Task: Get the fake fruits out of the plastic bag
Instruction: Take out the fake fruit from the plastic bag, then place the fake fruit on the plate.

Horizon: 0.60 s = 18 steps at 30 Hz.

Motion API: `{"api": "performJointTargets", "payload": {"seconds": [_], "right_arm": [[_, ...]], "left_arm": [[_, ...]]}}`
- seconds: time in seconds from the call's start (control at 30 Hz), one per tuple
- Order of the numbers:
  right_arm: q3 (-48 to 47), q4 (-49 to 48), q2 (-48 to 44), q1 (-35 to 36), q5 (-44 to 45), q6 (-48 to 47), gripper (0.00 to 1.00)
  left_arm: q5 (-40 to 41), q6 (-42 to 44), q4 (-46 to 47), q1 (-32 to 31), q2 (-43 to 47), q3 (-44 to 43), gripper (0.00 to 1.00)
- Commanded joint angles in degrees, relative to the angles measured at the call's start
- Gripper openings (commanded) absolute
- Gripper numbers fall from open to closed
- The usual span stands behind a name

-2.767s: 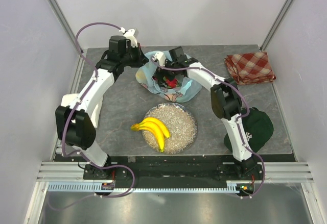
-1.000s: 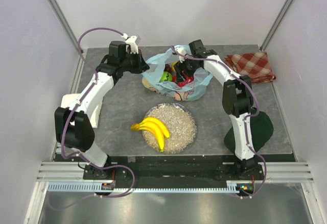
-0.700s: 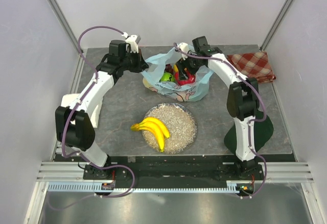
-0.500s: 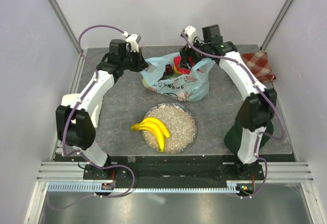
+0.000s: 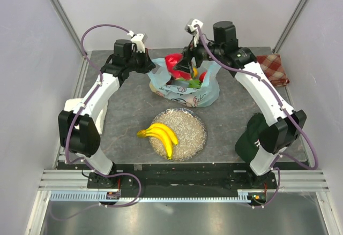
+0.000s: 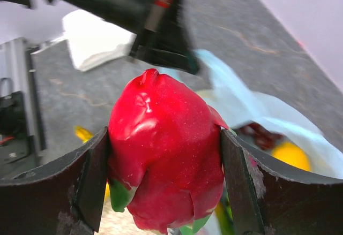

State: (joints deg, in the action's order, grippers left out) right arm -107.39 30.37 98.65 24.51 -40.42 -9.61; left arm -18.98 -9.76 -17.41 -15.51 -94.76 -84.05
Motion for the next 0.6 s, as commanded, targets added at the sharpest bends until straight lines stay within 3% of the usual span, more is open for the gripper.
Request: {"api": "performJointTargets", "payload": {"seconds": [0.0,0.27,0.57], "right_arm": [[-6.8,-5.1,-1.3,7.2,-3.1,3.9,0.27],[-4.8,-4.4,-3.7,15.1,-0.5,6.0,0.27],[11.9,-3.3,-3.5,16.4,6.0,1.9,0.26]], "left_arm": [[0.7,2.4,2.6,0.4,1.9,-1.2,0.02],[1.6,3.6,2.9,1.3,1.7,-1.6,0.02],[2.8,4.7,3.2,1.4,5.7,-1.0,0.02]]}}
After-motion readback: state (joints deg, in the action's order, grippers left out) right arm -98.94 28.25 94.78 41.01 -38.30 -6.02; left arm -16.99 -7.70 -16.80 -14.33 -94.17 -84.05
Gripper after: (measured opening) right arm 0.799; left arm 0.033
